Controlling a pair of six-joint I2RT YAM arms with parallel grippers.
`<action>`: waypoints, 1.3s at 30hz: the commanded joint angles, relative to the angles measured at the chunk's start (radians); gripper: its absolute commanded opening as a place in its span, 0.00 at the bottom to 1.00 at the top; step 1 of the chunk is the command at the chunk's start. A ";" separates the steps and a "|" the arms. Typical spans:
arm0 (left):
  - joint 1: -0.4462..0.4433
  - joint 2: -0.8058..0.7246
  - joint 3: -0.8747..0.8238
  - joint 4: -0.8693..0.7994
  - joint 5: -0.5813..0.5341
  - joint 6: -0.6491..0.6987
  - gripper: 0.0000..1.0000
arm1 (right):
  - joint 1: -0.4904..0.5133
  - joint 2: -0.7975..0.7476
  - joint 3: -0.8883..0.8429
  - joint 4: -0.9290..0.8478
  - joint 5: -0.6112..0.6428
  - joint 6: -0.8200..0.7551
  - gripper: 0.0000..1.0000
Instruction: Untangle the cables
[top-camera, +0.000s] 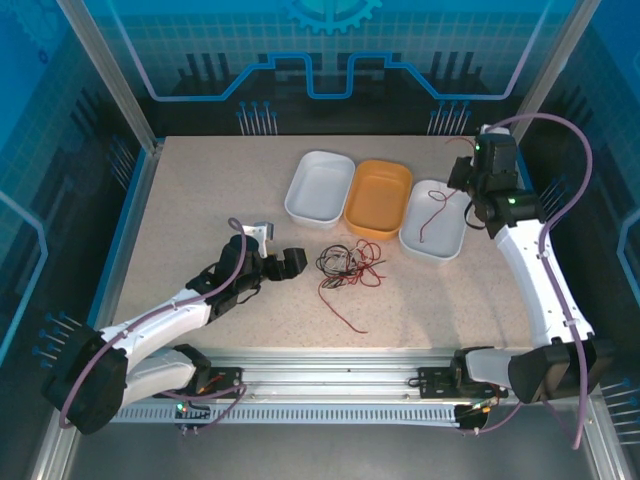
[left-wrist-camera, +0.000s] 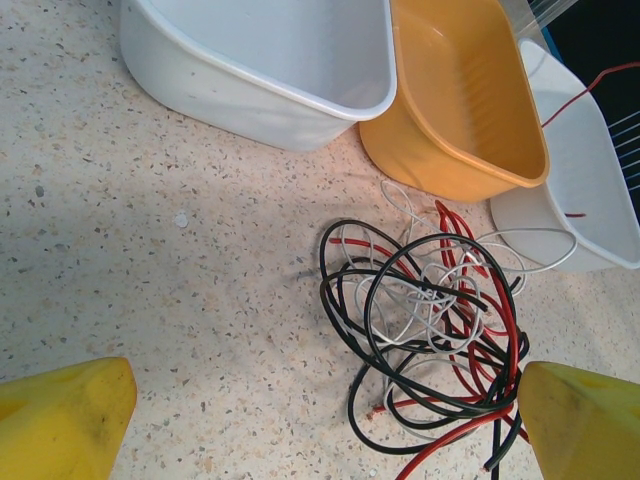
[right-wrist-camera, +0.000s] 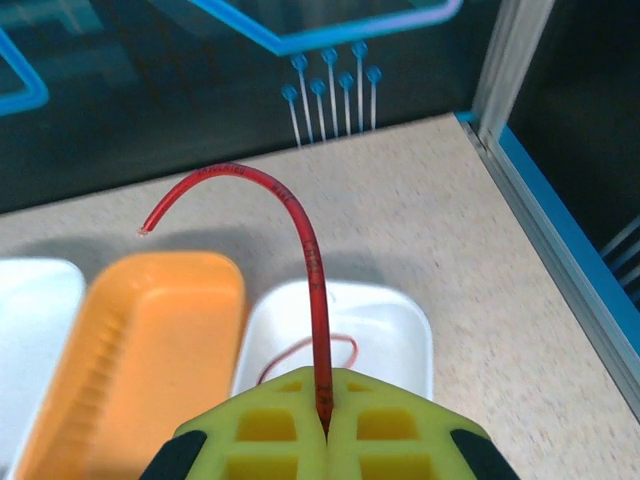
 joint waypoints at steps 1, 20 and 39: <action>-0.010 0.006 -0.012 0.008 0.015 -0.007 0.99 | -0.020 -0.035 -0.045 -0.080 0.049 0.057 0.00; -0.009 0.034 -0.013 0.028 0.034 -0.007 0.99 | -0.032 0.178 -0.225 -0.053 -0.083 0.103 0.00; -0.010 0.078 -0.008 0.058 0.066 -0.027 0.99 | -0.146 0.318 0.024 -0.106 -0.264 0.033 0.00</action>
